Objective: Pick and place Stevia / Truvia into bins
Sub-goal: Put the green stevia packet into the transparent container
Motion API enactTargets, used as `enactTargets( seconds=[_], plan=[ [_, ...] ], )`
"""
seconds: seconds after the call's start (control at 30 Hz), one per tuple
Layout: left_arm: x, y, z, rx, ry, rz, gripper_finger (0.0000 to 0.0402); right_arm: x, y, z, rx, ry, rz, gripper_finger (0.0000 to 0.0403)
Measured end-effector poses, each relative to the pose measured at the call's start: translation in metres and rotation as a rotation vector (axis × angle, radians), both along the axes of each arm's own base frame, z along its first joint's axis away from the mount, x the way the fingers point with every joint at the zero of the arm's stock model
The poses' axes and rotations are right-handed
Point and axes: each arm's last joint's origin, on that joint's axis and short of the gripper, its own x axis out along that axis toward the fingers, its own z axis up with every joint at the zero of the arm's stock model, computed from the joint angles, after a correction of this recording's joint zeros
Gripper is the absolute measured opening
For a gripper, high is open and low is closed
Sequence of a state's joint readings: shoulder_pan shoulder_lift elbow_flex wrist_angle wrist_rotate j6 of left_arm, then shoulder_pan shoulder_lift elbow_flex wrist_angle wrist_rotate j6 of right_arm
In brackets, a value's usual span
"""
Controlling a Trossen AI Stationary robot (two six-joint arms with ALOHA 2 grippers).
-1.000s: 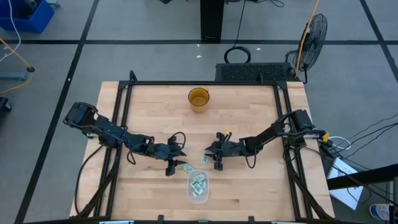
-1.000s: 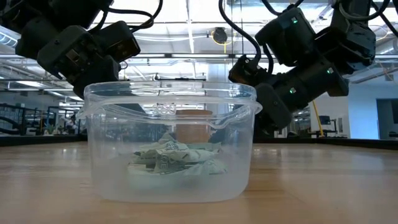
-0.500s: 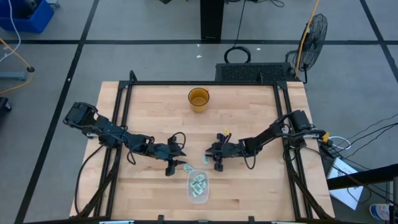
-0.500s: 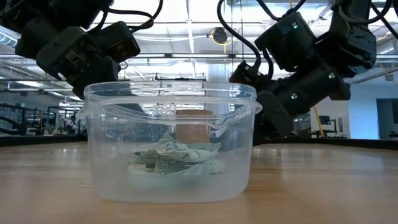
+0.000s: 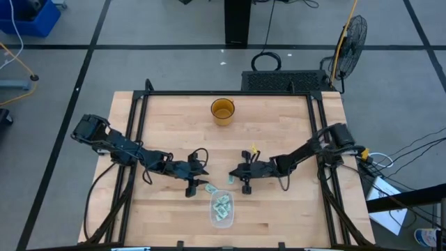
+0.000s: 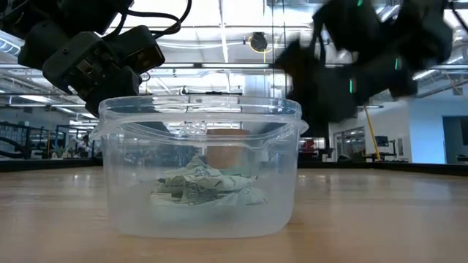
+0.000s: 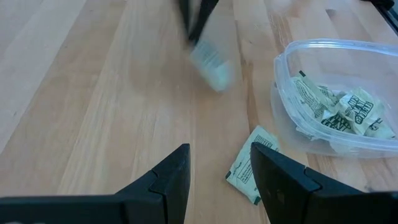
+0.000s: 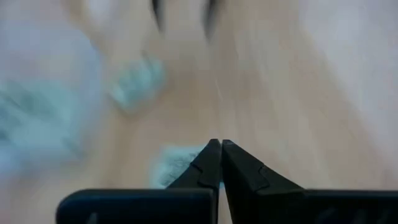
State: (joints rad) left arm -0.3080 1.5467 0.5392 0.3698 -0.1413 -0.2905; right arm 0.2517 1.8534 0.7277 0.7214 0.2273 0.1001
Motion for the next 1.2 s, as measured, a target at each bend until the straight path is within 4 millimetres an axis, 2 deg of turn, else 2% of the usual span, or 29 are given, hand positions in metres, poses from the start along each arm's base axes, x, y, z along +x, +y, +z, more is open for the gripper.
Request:
enactTargets(
  seconds=[0.13,0.23,0.3,0.37,0.43,0.57,0.7,0.9,1.2],
  plan=[
    [0.0,0.001,0.0,0.018,-0.003,0.011,0.0175,0.001,0.024,0.044,-0.005,-0.157,0.091,0.0002],
    [0.0,0.001,0.0,0.031,-0.006,0.013,0.0175,0.004,0.05,0.068,-0.039,-0.223,0.226,0.0001],
    [0.0,0.001,0.0,0.034,-0.006,0.011,0.0175,0.008,0.067,0.077,-0.062,-0.234,0.277,0.0001],
    [0.0,0.001,0.0,0.035,-0.008,0.014,0.0175,0.014,0.082,0.074,-0.082,-0.188,0.311,0.0001],
    [0.0,0.001,0.0,0.032,-0.01,0.017,0.0175,0.022,0.094,0.063,-0.102,-0.118,0.335,0.0001],
    [0.001,0.001,0.0,0.021,-0.009,0.027,0.0175,0.04,0.106,0.049,-0.118,-0.048,0.346,0.0001],
    [0.0,0.001,0.0,0.018,-0.007,0.029,0.0175,0.048,0.105,0.03,-0.125,0.038,0.331,0.0],
    [0.001,0.001,0.0,0.017,-0.007,0.03,0.0175,0.048,0.098,0.023,-0.01,0.102,0.298,0.0007],
    [0.0,-0.001,0.0,-0.03,0.009,-0.036,0.0175,0.047,0.097,0.023,-0.031,0.099,0.31,0.0079]
  ],
)
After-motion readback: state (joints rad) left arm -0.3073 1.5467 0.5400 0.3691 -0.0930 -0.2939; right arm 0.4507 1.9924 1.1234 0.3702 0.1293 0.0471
